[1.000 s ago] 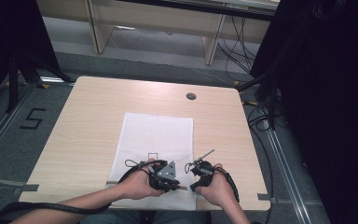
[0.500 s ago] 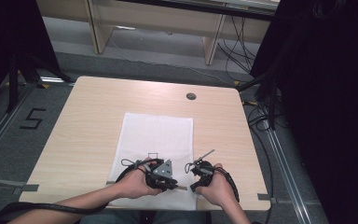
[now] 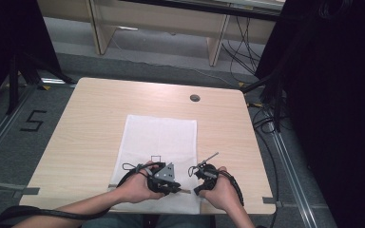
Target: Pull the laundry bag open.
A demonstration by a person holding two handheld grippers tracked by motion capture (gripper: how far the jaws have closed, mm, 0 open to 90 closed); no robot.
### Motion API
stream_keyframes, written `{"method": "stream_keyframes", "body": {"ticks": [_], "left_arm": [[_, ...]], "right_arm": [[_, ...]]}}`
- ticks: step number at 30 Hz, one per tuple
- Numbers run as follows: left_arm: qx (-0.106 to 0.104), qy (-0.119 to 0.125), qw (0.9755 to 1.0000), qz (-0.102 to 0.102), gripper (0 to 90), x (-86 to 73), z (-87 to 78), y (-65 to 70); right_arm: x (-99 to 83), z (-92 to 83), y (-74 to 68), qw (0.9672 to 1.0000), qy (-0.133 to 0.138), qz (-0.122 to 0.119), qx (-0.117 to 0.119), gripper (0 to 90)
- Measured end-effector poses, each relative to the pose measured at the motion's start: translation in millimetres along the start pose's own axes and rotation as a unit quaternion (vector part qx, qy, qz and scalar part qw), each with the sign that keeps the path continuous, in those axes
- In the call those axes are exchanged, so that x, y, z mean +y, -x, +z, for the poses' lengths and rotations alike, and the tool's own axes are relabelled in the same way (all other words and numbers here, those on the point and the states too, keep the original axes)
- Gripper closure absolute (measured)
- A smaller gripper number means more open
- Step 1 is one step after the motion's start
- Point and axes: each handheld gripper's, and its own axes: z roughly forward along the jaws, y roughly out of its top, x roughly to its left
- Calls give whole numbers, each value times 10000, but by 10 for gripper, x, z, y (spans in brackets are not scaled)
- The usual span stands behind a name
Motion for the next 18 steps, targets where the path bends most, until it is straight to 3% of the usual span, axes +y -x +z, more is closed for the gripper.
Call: {"method": "stream_keyframes", "body": {"ticks": [12,13,15,18], "left_arm": [[8,-74,10000,0,824,-28,-54,-23],[-38,-24,10000,-77,825,-33,-59,-23],[60,-86,9999,56,824,-29,-67,-14],[29,-103,9999,25,825,-31,-84,-15]], "right_arm": [[1,3,21,10000,25,-50,49,900],[-1,10,25,10000,26,-68,21,900],[1,0,12,10000,1,8,36,900],[3,1,6,10000,-14,23,11,900]]}}
